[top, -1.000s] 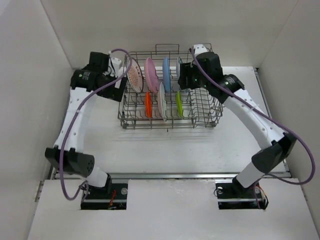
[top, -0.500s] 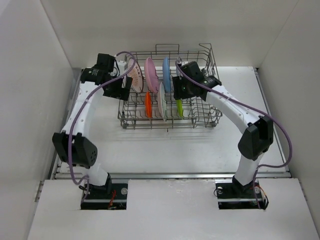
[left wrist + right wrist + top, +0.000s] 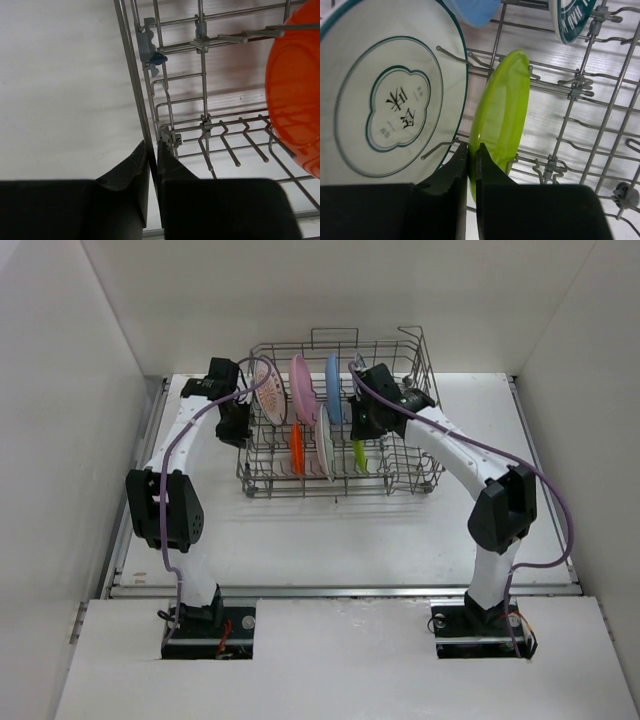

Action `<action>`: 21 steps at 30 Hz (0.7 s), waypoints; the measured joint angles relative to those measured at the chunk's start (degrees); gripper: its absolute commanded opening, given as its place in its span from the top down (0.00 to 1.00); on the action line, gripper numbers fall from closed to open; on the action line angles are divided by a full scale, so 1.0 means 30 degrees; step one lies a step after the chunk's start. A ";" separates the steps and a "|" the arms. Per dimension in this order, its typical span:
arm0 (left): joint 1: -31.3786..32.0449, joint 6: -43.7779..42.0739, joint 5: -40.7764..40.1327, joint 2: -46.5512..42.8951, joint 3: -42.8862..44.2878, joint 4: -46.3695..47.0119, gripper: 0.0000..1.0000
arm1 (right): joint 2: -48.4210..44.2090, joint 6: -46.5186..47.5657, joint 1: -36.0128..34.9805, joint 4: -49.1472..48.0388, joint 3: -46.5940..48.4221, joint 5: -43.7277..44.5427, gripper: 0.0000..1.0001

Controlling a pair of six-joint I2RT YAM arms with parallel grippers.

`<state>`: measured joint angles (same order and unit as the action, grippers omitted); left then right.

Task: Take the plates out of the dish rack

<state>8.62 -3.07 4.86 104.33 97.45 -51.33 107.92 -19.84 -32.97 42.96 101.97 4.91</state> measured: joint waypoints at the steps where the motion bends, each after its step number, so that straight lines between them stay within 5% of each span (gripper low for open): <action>1: -0.0029 0.0401 0.0073 0.0000 -0.0029 0.0044 1.00 | 0.0000 0.0044 -0.0007 0.0255 0.0350 0.0036 1.00; 13: 0.0000 0.1596 -0.0291 0.0007 0.0022 0.0073 1.00 | -0.3541 0.2200 -0.1800 0.1158 0.4925 0.3351 1.00; 21: 0.0095 0.1647 -0.0801 0.0219 0.0423 -0.0255 1.00 | -0.8218 0.2084 -1.0506 0.3045 0.0153 0.5202 1.00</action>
<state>8.91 1.87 2.46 104.99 98.72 -52.10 83.26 -13.58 -64.49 52.10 102.43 20.51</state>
